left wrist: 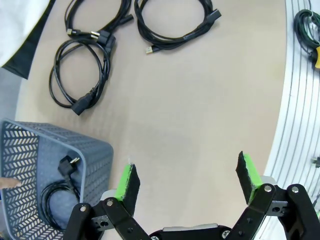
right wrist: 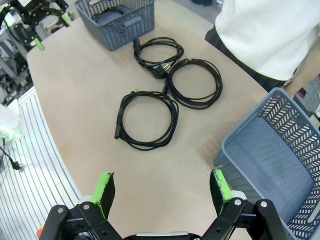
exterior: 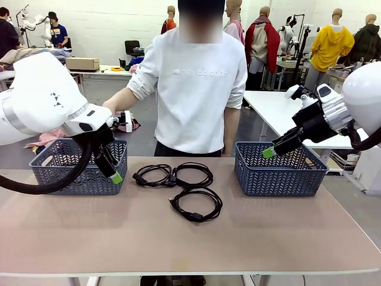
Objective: Organize the cables according to human instructions.
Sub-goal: Pick up a bundle of cables and place it in the basket indicated by the human.
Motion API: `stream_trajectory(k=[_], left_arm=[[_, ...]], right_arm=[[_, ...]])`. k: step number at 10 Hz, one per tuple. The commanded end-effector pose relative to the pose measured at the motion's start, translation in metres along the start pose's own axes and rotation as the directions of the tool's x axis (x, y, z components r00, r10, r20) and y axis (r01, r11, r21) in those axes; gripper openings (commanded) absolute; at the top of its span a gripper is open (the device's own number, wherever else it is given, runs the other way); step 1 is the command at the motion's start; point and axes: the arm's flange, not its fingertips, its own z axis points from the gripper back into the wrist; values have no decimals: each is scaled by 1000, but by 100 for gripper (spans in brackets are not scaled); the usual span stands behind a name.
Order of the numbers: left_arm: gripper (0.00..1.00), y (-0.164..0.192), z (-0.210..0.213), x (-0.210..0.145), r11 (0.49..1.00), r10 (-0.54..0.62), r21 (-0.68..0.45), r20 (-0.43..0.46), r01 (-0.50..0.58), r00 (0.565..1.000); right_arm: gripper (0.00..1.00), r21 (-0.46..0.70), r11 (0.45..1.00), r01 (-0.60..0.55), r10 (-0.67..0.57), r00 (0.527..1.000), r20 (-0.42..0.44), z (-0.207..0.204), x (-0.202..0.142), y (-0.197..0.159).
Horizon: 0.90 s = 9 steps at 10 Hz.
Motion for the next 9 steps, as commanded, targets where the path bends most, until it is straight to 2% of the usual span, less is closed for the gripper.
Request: stream_trajectory(k=[1,2,6,9], left_arm=[[100,1,3,-1,1000,3,-4,-2,-3,1000],[100,0,0,0,1000,0,0,0,0,1000],[100,40,-35,57,980,-193,22,-134,198,972],[100,69,-72,87,970,-238,-11,-205,241,949]], right_arm=[[100,15,1000,-10,10,1000,19,-1,1,-2],[100,15,1000,-10,10,1000,19,-1,1,-2],[100,15,1000,-10,10,1000,19,-1,1,-2],[100,15,1000,-10,10,1000,19,-1,1,-2]])
